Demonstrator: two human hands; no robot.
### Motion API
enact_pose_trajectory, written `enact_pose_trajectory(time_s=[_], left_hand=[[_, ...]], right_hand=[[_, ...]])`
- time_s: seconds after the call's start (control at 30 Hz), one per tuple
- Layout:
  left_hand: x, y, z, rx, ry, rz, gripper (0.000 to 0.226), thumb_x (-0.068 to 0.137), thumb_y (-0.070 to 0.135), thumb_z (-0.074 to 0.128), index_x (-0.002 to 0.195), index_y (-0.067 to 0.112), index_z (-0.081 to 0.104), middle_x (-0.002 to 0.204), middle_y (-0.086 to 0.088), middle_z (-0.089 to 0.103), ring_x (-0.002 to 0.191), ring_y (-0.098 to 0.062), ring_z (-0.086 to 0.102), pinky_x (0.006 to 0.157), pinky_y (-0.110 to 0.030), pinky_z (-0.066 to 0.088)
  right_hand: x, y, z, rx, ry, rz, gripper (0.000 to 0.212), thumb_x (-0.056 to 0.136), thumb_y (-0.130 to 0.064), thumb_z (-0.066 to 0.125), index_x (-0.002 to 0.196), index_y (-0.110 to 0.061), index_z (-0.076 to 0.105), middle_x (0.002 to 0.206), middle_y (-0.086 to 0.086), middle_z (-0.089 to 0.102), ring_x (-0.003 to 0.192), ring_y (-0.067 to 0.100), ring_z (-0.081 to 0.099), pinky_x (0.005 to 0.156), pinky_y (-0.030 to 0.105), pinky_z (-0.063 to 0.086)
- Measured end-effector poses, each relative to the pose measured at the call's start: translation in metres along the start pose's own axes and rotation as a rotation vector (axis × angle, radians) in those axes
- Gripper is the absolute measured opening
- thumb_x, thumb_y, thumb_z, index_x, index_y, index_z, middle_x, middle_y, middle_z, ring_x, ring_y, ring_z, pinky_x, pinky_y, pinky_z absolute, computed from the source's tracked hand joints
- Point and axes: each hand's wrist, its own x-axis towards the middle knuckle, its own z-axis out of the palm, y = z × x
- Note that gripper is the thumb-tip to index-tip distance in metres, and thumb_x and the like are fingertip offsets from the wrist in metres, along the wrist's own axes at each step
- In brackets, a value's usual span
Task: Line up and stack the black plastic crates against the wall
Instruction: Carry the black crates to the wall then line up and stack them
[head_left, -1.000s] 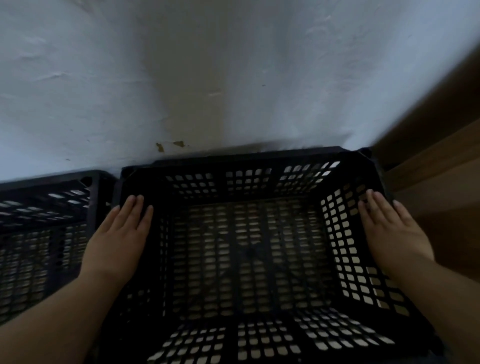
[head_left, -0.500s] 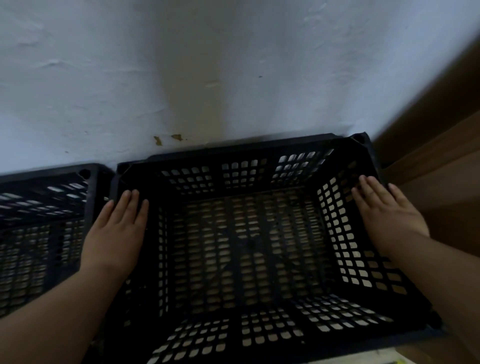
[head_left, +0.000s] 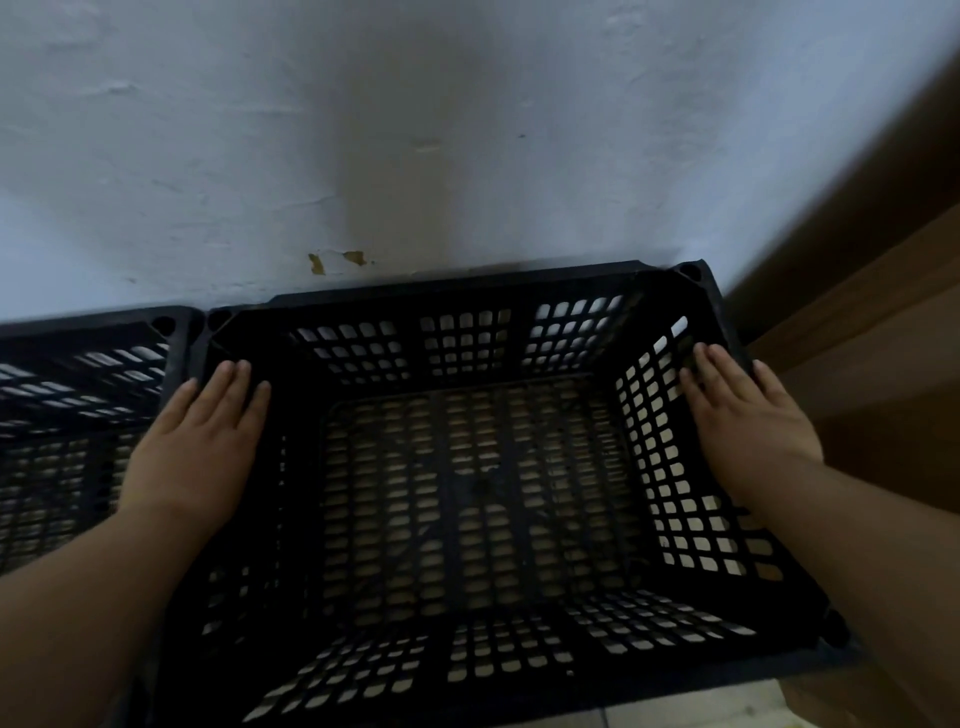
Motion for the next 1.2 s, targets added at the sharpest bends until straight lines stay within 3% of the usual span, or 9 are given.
enact_pose_trajectory(time_s=[0.3, 0.63, 0.73, 0.8, 0.87, 1.1, 1.2], left_hand=[[0.003, 0.003, -0.008, 0.05, -0.022, -0.011, 0.065, 0.094, 0.02, 0.022, 0.145, 0.012, -0.018, 0.155, -0.011, -0.02, 0.143, -0.02, -0.019, 0.085, -0.031, -0.041], [-0.02, 0.009, -0.06, -0.092, 0.003, -0.092, 0.074, 0.091, 0.033, 0.036, 0.148, 0.015, -0.009, 0.158, -0.01, -0.013, 0.144, -0.022, -0.014, 0.085, -0.029, -0.041], [-0.047, 0.006, -0.1, -0.152, 0.051, -0.107, 0.077, 0.089, 0.033, 0.04, 0.148, 0.014, -0.007, 0.158, -0.01, -0.011, 0.145, -0.022, -0.013, 0.097, -0.031, -0.034], [-0.071, 0.002, -0.128, -0.17, 0.079, -0.1, 0.078, 0.09, 0.033, 0.04, 0.148, 0.014, -0.008, 0.158, -0.011, -0.012, 0.145, -0.023, -0.013, 0.111, -0.036, -0.019], [-0.097, -0.003, -0.157, -0.193, 0.1, -0.094, 0.078, 0.091, 0.034, 0.039, 0.147, 0.013, -0.01, 0.157, -0.011, -0.013, 0.145, -0.024, -0.013, 0.116, -0.039, -0.009], [-0.17, -0.005, -0.24, -0.34, 0.255, -0.028, 0.077, 0.091, 0.03, 0.042, 0.148, 0.012, -0.007, 0.157, -0.011, -0.012, 0.144, -0.024, -0.013, 0.115, -0.039, -0.01], [-0.194, 0.004, -0.266, -0.399, 0.358, 0.063, 0.077, 0.09, 0.026, 0.046, 0.147, 0.013, -0.005, 0.157, -0.009, -0.009, 0.143, -0.02, -0.014, 0.111, -0.033, -0.021]], right_hand=[[0.004, 0.0, 0.009, 0.019, 0.029, 0.029, 0.07, 0.095, -0.02, 0.029, 0.142, -0.01, -0.021, 0.136, 0.012, -0.04, 0.138, 0.024, -0.03, 0.115, 0.045, -0.009], [-0.027, 0.018, -0.022, 0.179, 0.202, 0.078, 0.067, 0.096, -0.026, 0.024, 0.143, -0.019, -0.022, 0.153, 0.004, -0.029, 0.141, 0.019, -0.026, 0.114, 0.044, -0.013], [-0.062, 0.02, -0.038, 0.244, 0.259, 0.074, 0.067, 0.096, -0.027, 0.026, 0.146, -0.021, -0.017, 0.155, 0.002, -0.026, 0.142, 0.019, -0.024, 0.114, 0.043, -0.013], [-0.095, 0.022, -0.051, 0.267, 0.282, 0.054, 0.071, 0.094, -0.028, 0.03, 0.146, -0.021, -0.017, 0.155, 0.003, -0.026, 0.142, 0.019, -0.024, 0.113, 0.043, -0.014], [-0.131, 0.024, -0.064, 0.297, 0.302, 0.033, 0.073, 0.093, -0.028, 0.032, 0.146, -0.021, -0.019, 0.154, 0.003, -0.028, 0.141, 0.019, -0.026, 0.113, 0.043, -0.015], [-0.246, 0.021, -0.088, 0.462, 0.378, 0.03, 0.073, 0.093, -0.025, 0.031, 0.145, -0.021, -0.021, 0.154, 0.002, -0.028, 0.141, 0.019, -0.027, 0.11, 0.04, -0.018], [-0.289, 0.018, -0.083, 0.511, 0.381, 0.076, 0.074, 0.094, -0.027, 0.032, 0.145, -0.02, -0.021, 0.154, 0.002, -0.029, 0.14, 0.019, -0.027, 0.109, 0.041, -0.02]])
